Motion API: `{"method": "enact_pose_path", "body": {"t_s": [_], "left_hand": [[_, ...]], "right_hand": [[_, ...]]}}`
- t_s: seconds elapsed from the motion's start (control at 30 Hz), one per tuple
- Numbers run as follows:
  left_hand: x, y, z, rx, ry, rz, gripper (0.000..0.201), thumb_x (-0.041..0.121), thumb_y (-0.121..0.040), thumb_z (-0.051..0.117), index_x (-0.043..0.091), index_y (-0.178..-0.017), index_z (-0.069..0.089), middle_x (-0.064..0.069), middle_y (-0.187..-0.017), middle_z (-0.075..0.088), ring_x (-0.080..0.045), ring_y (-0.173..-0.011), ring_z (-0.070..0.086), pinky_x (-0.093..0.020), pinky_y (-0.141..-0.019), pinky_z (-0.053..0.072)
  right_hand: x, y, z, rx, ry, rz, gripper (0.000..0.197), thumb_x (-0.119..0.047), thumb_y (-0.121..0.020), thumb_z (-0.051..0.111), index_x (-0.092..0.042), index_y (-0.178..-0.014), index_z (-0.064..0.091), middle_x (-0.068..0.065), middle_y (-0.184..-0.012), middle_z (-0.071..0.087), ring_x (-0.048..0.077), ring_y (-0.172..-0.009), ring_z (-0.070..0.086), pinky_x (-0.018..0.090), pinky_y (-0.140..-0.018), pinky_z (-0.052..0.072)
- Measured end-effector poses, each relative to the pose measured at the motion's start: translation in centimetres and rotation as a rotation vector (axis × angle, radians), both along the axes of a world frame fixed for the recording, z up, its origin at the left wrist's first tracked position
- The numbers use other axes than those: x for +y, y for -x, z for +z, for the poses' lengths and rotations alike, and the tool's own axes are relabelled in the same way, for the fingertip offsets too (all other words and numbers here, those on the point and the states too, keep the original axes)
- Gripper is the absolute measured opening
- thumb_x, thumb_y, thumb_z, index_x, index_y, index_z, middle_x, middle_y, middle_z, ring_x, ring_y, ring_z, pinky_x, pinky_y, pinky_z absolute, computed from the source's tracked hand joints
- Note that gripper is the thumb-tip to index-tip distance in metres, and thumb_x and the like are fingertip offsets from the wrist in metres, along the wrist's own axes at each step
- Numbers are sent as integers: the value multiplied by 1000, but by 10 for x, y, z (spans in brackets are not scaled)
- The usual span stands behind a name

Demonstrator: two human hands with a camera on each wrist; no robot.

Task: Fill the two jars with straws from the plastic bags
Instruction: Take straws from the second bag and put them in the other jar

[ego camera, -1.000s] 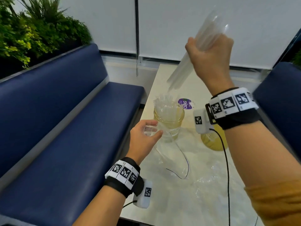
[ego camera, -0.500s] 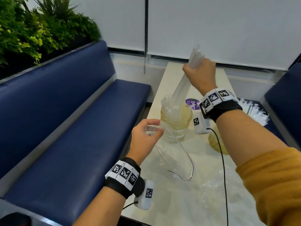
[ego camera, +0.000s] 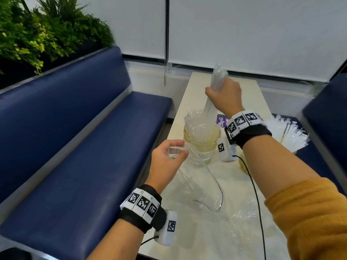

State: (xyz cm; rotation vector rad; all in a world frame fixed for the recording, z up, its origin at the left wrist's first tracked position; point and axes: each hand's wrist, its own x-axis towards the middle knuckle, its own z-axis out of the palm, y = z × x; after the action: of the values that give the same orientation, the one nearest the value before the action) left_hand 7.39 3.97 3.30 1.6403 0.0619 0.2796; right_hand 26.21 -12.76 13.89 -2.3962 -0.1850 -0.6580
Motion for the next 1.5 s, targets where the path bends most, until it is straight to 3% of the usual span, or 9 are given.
{"method": "enact_pose_path", "body": {"t_s": [0.4,0.53,0.67,0.8,1.03,1.17,1.33,1.43,1.5], "left_hand": [[-1,0,1,9,-11,-4,24,20,-87,77,24,-110,70,13,-111,71,-4,-99,70,-5,-73,50],[-1,1,2,8,-19,-9,23,20,-88,76,23,-110,70,12,-112,72,-4,-100,69,-8,-73,51],[0,1,1,1,-4,-25,23,18,-87,76,21,-110,71,10,-111,72,-7,-101,70,-7,-74,52],[-3,-1,2,9,-12,-50,23,12,-89,74,21,-110,71,9,-112,72,-8,-102,70,-10,-75,53],[-1,0,3,-3,-24,-123,46,-16,-86,54,17,-115,68,7,-117,71,-8,-104,71,-24,-73,57],[1,0,7,18,-74,-197,64,-22,-81,42,17,-126,65,6,-128,68,-6,-116,65,-17,-88,53],[-3,0,26,-30,-429,-271,79,-18,-77,42,21,-145,53,10,-146,53,1,-137,42,-1,-106,25],[-6,-2,39,-99,-438,-331,76,-19,-74,40,16,-140,57,8,-133,60,-3,-126,50,-8,-105,34],[-8,-3,41,-73,-354,-374,77,-23,-76,36,12,-142,55,4,-139,59,-4,-131,50,-9,-106,38]], "right_hand": [[-23,0,-60,477,131,7,51,-52,-79,74,-11,-106,61,7,-98,61,25,-88,59,38,-80,55],[-26,0,-66,478,199,18,77,-65,-69,78,-9,-119,60,7,-107,65,25,-95,60,39,-86,55],[-23,6,-51,201,-138,141,95,-57,-56,90,-23,-132,45,-1,-120,58,16,-108,56,32,-90,50],[-10,3,-36,-56,62,249,59,-50,-92,61,-24,-143,47,-2,-141,54,17,-129,48,37,-107,42],[-10,12,-73,338,590,331,54,-40,-109,24,-12,-154,34,10,-159,33,29,-146,30,43,-120,22],[-9,24,-40,96,395,192,48,-45,-103,36,-19,-134,60,8,-135,59,27,-124,51,43,-105,41],[0,90,15,156,210,348,33,-22,-83,59,-12,-52,59,-1,-46,53,14,-41,46,24,-47,43],[6,123,12,689,297,671,24,-15,-86,59,-3,-73,76,6,-66,73,17,-59,70,30,-62,60],[13,133,-4,732,491,755,22,-16,-89,58,-3,-84,75,6,-81,73,20,-75,67,36,-77,57]]}}
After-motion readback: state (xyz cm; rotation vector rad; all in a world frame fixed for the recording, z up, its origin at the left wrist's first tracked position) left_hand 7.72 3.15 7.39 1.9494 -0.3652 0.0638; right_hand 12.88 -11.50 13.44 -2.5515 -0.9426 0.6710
